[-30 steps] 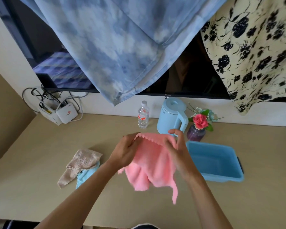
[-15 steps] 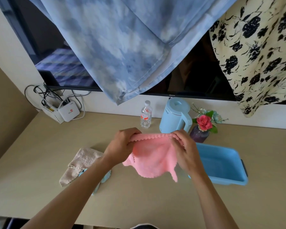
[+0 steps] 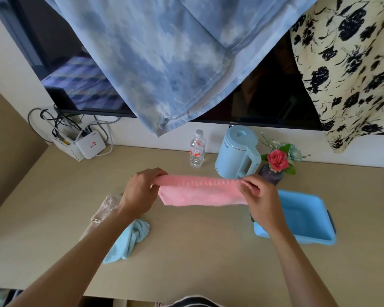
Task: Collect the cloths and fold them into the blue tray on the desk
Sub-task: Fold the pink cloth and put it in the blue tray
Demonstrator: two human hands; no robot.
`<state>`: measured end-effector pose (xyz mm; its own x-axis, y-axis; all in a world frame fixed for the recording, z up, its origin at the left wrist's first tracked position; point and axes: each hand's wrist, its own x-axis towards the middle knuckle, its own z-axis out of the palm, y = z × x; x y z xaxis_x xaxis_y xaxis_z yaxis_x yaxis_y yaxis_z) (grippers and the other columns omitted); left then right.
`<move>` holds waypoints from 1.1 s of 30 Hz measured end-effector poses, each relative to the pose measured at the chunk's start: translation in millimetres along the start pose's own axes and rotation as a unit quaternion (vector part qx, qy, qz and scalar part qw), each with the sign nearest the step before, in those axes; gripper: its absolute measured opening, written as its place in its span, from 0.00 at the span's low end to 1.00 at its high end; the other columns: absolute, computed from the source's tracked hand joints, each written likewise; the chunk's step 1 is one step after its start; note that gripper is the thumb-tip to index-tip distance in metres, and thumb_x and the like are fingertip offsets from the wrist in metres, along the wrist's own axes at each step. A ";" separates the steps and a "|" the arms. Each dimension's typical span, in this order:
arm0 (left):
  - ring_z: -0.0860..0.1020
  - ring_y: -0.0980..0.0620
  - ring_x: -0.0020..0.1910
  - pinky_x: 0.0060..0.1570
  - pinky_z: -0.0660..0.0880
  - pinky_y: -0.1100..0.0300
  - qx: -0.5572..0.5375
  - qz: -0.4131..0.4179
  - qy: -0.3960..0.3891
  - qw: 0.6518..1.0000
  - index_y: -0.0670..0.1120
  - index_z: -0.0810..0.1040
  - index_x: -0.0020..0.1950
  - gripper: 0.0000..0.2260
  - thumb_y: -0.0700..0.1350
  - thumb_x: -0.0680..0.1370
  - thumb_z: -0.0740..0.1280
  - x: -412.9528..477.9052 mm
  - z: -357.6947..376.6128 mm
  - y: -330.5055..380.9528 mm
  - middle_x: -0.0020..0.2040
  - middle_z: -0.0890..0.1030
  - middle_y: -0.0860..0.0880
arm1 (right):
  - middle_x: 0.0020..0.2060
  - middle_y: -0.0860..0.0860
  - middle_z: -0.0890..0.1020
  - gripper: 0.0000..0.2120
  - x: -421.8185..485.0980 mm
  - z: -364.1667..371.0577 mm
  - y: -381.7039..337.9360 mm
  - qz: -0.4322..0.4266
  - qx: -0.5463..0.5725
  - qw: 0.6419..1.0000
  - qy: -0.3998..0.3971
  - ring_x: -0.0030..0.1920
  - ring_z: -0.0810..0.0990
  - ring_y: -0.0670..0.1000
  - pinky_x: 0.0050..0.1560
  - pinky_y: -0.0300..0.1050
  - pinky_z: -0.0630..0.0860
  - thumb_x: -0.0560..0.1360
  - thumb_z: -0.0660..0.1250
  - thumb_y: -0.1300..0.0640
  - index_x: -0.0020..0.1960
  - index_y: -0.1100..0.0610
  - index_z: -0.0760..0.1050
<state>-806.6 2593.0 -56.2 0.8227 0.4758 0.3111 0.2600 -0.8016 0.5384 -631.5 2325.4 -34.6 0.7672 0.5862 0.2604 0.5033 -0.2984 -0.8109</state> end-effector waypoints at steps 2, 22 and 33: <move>0.82 0.49 0.40 0.40 0.79 0.54 -0.012 0.022 -0.028 0.999 0.44 0.83 0.51 0.17 0.28 0.68 0.67 -15.5 -2.2 -8.0 0.43 0.85 0.50 | 0.38 0.43 0.82 0.02 -15.4 1.1 8.7 -0.004 -0.004 0.999 -0.039 0.40 0.80 0.42 0.39 0.29 0.72 0.75 0.72 0.61 0.45 0.55 0.81; 0.82 0.54 0.42 0.49 0.79 0.57 -0.029 -0.161 -0.314 0.935 0.47 0.86 0.50 0.05 0.42 0.78 0.70 -113.1 102.4 -93.7 0.45 0.87 0.51 | 0.36 0.61 0.82 0.08 -102.2 84.9 126.3 0.206 -0.104 0.928 -0.292 0.32 0.76 0.52 0.34 0.46 0.67 0.76 0.68 0.60 0.41 0.65 0.79; 0.80 0.51 0.35 0.36 0.73 0.61 -0.019 -0.234 -0.220 0.947 0.43 0.86 0.44 0.08 0.45 0.78 0.70 -78.0 150.1 -117.6 0.39 0.85 0.49 | 0.35 0.44 0.79 0.08 -72.9 123.0 176.6 0.270 -0.152 0.921 -0.236 0.36 0.76 0.48 0.30 0.32 0.63 0.75 0.65 0.63 0.45 0.52 0.80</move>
<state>-825.4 2595.8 -261.3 0.7550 0.5722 -0.3202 0.6367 -0.5229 0.5667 -647.5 2322.6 -261.2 0.7164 0.5305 -0.4531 0.2415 -0.7979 -0.5523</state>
